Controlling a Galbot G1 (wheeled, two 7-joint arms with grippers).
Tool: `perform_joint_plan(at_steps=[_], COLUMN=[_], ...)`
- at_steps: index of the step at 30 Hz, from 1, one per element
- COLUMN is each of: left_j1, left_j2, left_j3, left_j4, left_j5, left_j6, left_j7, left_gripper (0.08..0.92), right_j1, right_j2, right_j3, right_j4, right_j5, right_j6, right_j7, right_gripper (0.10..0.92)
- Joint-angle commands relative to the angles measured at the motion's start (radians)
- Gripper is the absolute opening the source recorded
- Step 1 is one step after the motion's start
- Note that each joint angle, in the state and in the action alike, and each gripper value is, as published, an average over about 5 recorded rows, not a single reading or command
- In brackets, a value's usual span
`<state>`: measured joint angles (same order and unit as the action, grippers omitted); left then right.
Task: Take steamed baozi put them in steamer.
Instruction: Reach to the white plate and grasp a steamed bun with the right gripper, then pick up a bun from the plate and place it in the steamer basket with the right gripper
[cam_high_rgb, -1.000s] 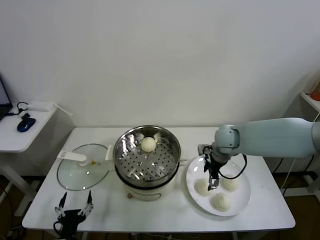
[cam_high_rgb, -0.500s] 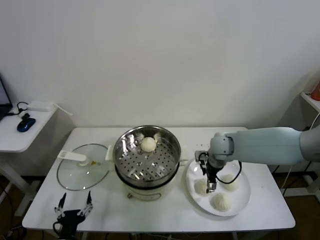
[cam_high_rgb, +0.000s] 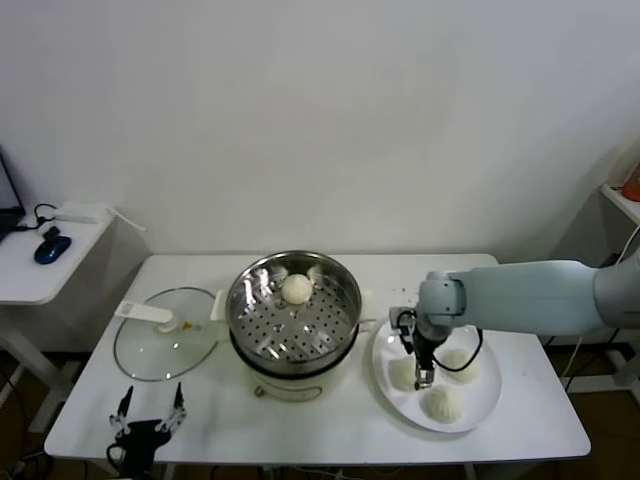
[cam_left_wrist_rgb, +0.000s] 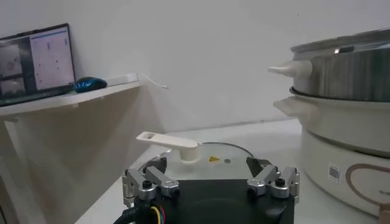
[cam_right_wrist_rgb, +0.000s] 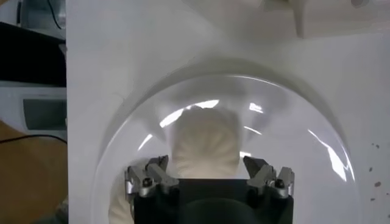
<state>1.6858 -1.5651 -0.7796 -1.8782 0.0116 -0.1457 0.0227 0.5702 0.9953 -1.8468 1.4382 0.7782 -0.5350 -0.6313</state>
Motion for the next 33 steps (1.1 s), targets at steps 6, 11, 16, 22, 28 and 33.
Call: perform_joint_plan(at_steps=[6, 11, 16, 22, 28, 33], left_j1=[-0.002, -0.003, -0.002, 0.0, 0.007, 0.013], left_j2=[0.003, 0.004, 0.007, 0.01, 0.013, 0.014], left_j3=[0.003, 0.005, 0.005, 0.006, 0.008, 0.014], left_j4=[-0.002, -0.003, -0.004, -0.015, -0.028, -0.037], left_j5=[0.001, 0.001, 0.002, 0.005, 0.01, 0.015], left_j6=[0.0, 0.001, 0.001, 0.007, 0.013, 0.015], left_j7=[0.0, 0.0, 0.0, 0.002, 0.004, 0.004], left_gripper=[0.823, 0.823, 0.823, 0.823, 0.823, 0.823], right_j1=[0.005, 0.045, 0.2, 0.418, 0.584, 0.649], right_j2=[0.001, -0.007, -0.021, -0.03, -0.005, 0.06], right_j3=[0.005, 0.005, -0.036, -0.083, -0.068, -0.003], right_j4=[-0.002, 0.021, 0.109, 0.22, 0.256, 0.23], right_j5=[-0.03, -0.031, 0.002, 0.076, 0.168, 0.248], right_j6=[-0.003, -0.001, 0.016, 0.034, 0.038, 0.026], right_j7=[-0.004, -0.01, -0.037, -0.084, -0.129, -0.168], right_gripper=[0.646, 0.631, 0.628, 0.621, 0.619, 0.619])
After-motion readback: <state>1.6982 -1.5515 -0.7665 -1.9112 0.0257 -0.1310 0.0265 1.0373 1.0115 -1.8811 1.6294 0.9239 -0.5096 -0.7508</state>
